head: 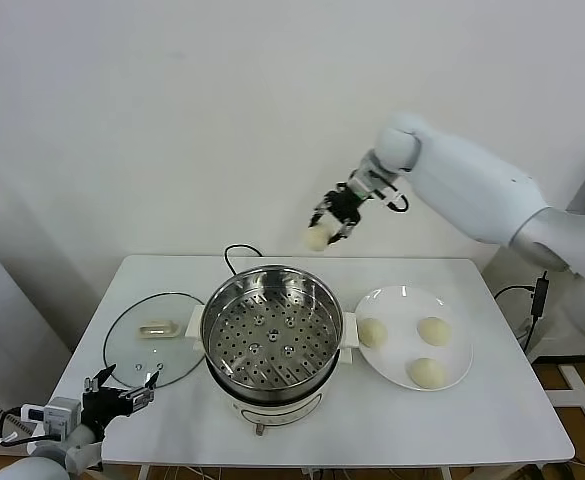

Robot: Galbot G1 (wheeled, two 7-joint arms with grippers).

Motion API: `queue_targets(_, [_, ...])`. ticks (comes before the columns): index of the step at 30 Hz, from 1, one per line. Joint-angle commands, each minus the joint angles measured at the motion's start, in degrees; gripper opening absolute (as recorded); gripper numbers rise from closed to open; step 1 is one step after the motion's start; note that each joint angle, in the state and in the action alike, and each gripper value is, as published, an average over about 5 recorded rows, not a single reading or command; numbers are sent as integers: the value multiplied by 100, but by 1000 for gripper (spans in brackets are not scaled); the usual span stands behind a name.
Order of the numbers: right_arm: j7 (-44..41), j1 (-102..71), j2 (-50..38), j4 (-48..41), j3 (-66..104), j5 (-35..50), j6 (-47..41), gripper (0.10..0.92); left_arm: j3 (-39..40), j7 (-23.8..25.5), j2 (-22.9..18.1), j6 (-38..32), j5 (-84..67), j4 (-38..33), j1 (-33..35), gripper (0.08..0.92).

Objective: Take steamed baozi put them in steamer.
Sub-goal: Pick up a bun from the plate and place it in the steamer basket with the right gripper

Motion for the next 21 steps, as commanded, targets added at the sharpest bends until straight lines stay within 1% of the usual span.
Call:
queue_targets(1, [-167,83,339,757,-142,-206,924,501,8,2,13,1,-4,-7,-9,823])
queue_targets(4, [-186,9,271,953,-262,-371,942,501,5,3,26,-1,-10,-13,-7,823])
queue_targets(7, [-202,-142,261,964,-290,-710,990,501,8,4,35,-1,-13,-14,-6,823])
queue_targets(21, [-173,-833,681,453,72,-1868,1146,501,20,4,67,9,-30,-2,-46,823])
